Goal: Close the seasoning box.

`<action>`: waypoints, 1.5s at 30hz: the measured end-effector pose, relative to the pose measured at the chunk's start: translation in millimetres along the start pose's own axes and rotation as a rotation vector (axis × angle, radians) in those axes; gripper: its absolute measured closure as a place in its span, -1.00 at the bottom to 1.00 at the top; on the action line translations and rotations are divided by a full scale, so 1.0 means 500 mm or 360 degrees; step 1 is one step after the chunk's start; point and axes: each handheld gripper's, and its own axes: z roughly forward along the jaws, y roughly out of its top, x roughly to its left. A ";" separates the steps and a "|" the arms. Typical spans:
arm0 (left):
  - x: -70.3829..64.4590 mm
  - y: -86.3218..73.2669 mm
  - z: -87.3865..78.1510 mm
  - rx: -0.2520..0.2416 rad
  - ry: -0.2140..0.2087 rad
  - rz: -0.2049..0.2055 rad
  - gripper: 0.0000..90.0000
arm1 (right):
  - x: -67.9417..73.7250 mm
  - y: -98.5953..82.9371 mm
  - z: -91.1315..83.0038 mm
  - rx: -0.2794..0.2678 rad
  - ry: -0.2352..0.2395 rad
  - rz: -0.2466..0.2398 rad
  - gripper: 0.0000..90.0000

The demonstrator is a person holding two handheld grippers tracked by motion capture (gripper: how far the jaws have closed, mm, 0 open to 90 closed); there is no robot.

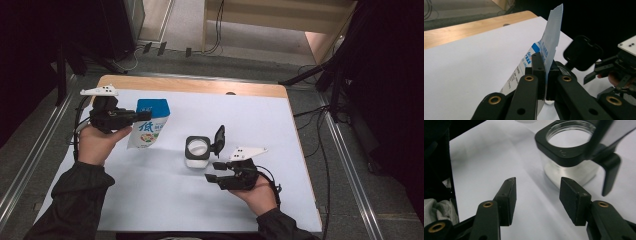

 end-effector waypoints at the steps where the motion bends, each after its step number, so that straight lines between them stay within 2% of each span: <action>1: 0.006 0.001 0.001 -0.0006 -0.0002 -0.0013 1.00 | -0.003 0.001 -0.002 -0.0009 -0.0008 0.0006 0.09; 8: 0.037 0.004 0.025 -0.0055 0.0019 0.0005 1.00 | -0.032 0.000 -0.019 -0.0012 -0.0053 0.0061 0.15; 15: 0.063 -0.017 0.045 0.0034 0.0119 0.0003 1.00 | -0.066 -0.003 -0.044 -0.0034 -0.0095 0.0153 0.30; 16: 0.068 -0.023 0.042 0.0015 0.0091 -0.0015 1.00 | -0.072 -0.004 -0.046 -0.0044 -0.0093 0.0178 0.30; 18: 0.073 -0.029 0.037 0.0003 0.0080 -0.0030 1.00 | -0.081 -0.002 -0.050 -0.0046 -0.0109 0.0213 0.36; 24: 0.075 -0.044 0.013 -0.0003 0.0114 -0.0005 1.00 | -0.096 0.007 -0.055 -0.0047 -0.0181 0.0205 0.60; 30: 0.074 -0.063 -0.007 0.0004 0.0132 0.0013 0.99 | -0.099 0.022 -0.049 -0.0067 -0.0186 0.0195 1.00; 33: 0.074 -0.074 -0.015 0.0002 0.0136 0.0001 0.98 | -0.105 0.036 -0.044 -0.0092 -0.0199 0.0197 1.00; 37: 0.074 -0.084 -0.025 0.0005 0.0140 0.0001 0.95 | -0.117 0.052 -0.040 -0.0152 -0.0168 0.0226 1.00; 45: 0.071 -0.098 -0.034 -0.0012 0.0138 -0.0009 0.82 | -0.112 0.070 -0.031 -0.0204 -0.0128 0.0196 1.00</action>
